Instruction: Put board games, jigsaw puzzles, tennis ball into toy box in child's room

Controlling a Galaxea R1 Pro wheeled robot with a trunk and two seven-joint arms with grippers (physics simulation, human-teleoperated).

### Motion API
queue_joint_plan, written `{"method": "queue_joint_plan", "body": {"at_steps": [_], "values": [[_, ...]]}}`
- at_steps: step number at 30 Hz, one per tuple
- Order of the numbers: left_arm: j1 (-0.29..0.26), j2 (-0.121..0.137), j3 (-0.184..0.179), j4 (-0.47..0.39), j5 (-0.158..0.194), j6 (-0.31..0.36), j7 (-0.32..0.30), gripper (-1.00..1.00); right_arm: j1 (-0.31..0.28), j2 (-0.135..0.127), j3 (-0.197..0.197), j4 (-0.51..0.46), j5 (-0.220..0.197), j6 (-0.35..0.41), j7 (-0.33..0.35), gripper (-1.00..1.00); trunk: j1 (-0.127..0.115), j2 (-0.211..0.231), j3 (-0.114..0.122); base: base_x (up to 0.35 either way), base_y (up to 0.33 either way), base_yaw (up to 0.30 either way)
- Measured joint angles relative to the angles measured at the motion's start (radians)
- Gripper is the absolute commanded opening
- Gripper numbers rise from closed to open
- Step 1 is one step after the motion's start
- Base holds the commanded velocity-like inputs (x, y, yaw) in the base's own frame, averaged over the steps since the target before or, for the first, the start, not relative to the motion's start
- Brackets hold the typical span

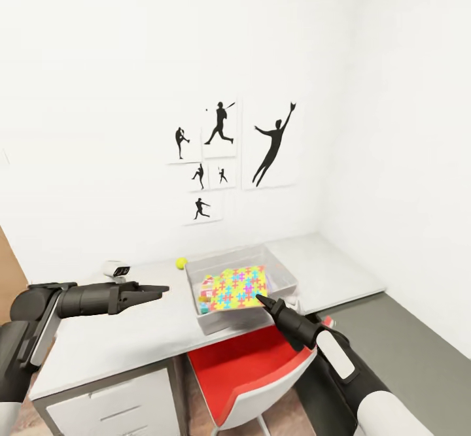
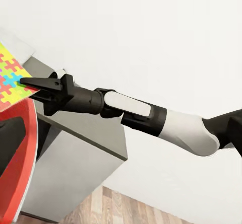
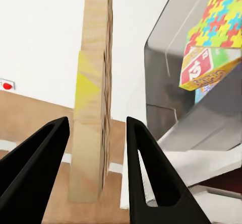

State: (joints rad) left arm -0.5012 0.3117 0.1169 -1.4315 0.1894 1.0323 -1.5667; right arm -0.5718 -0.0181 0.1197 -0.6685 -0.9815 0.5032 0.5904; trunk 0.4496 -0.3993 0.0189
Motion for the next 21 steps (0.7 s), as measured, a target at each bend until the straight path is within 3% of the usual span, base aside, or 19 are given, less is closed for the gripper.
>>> {"method": "queue_joint_plan", "body": {"at_steps": [13,21], "values": [[0.0,0.001,0.0,0.0,0.0,-0.001,0.0,1.0,0.0,-0.001,0.0,0.0,0.0,0.0,0.0,-1.0,0.0,0.0,0.005,0.001,0.001,0.269],[0.0,0.001,0.0,0.0,0.0,-0.001,0.0,1.0,0.0,-0.001,0.0,0.0,-0.001,0.0,0.0,-1.0,0.0,0.0,0.006,0.0,0.0,0.049]]}}
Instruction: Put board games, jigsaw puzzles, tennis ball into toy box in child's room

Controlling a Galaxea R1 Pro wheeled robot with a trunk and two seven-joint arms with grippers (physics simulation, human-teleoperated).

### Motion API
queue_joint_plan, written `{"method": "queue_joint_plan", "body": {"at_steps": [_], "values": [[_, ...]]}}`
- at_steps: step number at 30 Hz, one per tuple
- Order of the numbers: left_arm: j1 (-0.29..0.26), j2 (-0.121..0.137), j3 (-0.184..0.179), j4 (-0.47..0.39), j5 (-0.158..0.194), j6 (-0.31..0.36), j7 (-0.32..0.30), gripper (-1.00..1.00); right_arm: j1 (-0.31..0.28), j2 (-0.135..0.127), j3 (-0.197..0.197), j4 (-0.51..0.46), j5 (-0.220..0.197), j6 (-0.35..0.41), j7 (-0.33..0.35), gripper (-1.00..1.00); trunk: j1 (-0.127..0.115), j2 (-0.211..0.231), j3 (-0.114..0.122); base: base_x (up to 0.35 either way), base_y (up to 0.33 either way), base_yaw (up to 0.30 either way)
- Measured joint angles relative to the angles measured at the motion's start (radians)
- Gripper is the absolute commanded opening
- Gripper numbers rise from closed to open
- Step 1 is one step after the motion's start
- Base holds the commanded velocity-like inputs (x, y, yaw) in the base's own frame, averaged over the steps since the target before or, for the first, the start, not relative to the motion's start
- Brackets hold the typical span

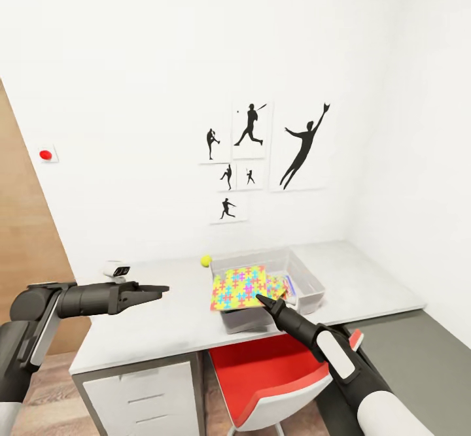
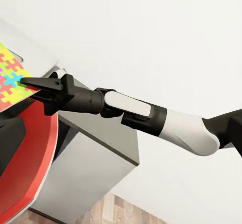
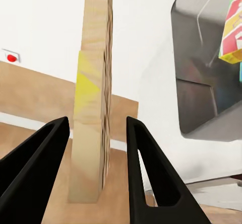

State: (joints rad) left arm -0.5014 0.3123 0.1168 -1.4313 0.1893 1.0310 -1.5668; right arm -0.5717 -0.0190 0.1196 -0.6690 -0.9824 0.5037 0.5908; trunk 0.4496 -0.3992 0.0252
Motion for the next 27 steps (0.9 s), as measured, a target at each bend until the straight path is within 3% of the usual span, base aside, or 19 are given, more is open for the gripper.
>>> {"method": "queue_joint_plan", "body": {"at_steps": [5,8,9,10,27], "values": [[0.0,0.0,0.0,0.0,-0.001,0.0,0.0,1.0,0.0,-0.011,-0.003,-0.03,-0.004,0.005,0.046,-1.0,0.0,0.0,0.0,0.0,0.0,0.002],[0.0,0.0,0.0,0.0,0.0,0.0,0.0,1.0,0.0,-0.078,-0.002,-0.12,-0.008,0.012,0.119,-1.0,0.0,0.0,0.0,0.0,0.0,0.0],[0.0,0.0,0.0,0.0,-0.001,0.0,0.0,1.0,0.001,-0.131,-0.006,-0.177,-0.019,0.039,0.147,-1.0,0.0,0.0,0.0,0.0,0.0,0.0],[0.0,0.0,0.0,0.0,0.0,0.0,0.0,1.0,0.001,-0.146,-0.006,-0.19,-0.014,0.052,0.153,-1.0,0.0,0.0,0.0,0.0,0.0,0.0],[0.0,0.0,0.0,0.002,-0.003,-0.004,0.0,1.0,0.002,-0.146,-0.01,-0.201,-0.01,0.06,0.154,-1.0,0.0,0.0,0.0,0.132,0.0,0.0]]}}
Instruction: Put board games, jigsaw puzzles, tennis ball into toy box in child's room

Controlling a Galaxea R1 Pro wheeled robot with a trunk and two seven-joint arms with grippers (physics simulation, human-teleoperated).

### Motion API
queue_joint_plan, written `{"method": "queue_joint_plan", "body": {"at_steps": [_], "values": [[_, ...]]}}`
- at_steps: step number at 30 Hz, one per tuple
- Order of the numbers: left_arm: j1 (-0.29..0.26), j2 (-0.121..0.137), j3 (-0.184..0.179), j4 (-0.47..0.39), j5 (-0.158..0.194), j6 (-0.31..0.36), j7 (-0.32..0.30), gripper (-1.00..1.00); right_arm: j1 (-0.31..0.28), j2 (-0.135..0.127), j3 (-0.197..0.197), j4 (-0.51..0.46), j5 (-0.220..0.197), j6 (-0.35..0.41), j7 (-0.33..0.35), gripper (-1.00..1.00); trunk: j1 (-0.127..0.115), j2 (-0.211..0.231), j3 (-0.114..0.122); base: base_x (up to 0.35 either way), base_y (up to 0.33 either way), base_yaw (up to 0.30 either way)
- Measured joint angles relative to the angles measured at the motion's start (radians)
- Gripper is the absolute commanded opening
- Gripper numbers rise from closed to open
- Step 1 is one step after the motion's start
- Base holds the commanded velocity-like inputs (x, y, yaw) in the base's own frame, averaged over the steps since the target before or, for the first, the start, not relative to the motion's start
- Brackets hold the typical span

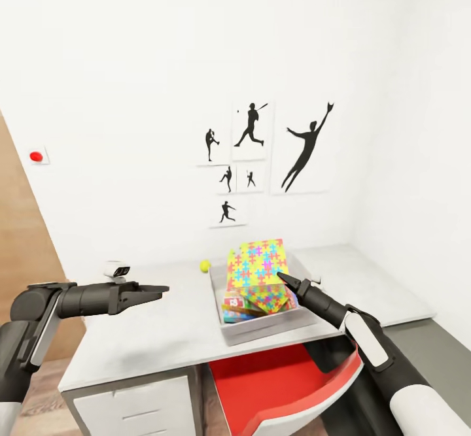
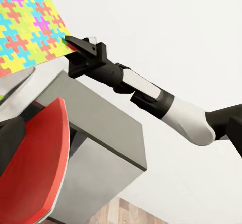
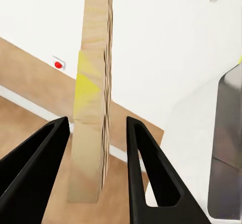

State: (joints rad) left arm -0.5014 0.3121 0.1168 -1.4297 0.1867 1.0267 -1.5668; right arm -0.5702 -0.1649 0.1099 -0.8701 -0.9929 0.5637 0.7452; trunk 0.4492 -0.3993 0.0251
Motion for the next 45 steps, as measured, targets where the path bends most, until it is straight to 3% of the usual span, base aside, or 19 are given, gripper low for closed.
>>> {"method": "queue_joint_plan", "body": {"at_steps": [22,39,45], "values": [[0.0,-0.001,0.0,0.0,0.001,-0.003,0.0,1.0,0.0,0.0,-0.001,0.002,0.001,0.001,-0.001,-1.0,0.0,0.0,0.0,0.219,-0.005,0.0],[0.0,-0.001,0.0,0.0,0.001,-0.003,0.0,1.0,0.0,-0.01,-0.002,0.004,0.004,0.011,-0.015,-1.0,0.0,0.0,0.0,0.02,0.0,0.0],[0.0,-0.001,0.0,0.0,0.001,-0.003,0.0,1.0,-0.001,-0.013,-0.003,0.006,0.003,0.086,-0.07,-1.0,0.0,0.0,0.0,0.0,0.0,0.0]]}}
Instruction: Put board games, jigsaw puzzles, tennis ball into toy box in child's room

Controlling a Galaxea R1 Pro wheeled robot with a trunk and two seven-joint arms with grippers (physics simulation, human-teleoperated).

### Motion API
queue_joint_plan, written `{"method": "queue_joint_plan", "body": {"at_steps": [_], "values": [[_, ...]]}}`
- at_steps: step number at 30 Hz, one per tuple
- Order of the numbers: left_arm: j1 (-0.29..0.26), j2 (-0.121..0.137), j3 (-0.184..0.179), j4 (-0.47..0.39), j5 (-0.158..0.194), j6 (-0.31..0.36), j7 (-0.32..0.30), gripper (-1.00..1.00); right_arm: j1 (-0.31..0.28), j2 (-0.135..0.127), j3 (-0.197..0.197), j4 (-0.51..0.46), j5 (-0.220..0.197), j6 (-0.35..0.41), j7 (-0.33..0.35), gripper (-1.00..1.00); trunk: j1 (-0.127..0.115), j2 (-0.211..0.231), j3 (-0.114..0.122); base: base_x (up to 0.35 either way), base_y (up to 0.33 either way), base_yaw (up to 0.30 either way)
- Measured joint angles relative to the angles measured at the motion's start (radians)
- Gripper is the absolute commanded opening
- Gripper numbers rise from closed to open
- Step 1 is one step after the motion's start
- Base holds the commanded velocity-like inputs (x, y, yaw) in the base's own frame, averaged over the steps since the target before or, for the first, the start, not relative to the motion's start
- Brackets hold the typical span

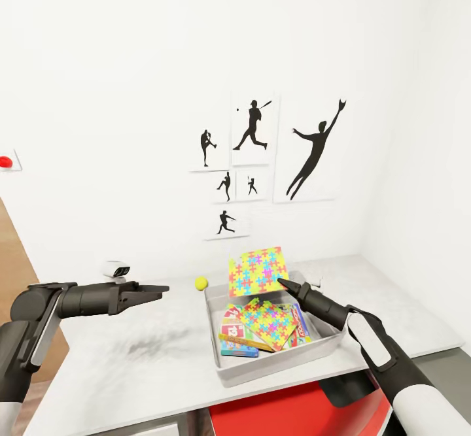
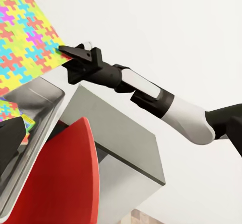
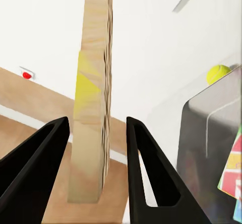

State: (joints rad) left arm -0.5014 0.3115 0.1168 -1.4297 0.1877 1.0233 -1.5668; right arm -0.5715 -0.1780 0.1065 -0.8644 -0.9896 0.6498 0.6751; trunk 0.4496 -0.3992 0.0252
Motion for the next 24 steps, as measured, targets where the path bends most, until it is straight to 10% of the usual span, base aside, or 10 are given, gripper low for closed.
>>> {"method": "queue_joint_plan", "body": {"at_steps": [24], "values": [[0.0,0.0,0.0,0.0,-0.002,0.0,0.0,1.0,-0.012,-0.002,-0.048,0.156,-0.01,0.127,-0.158,-1.0,0.0,0.0,0.0,0.0,0.0,0.0]]}}
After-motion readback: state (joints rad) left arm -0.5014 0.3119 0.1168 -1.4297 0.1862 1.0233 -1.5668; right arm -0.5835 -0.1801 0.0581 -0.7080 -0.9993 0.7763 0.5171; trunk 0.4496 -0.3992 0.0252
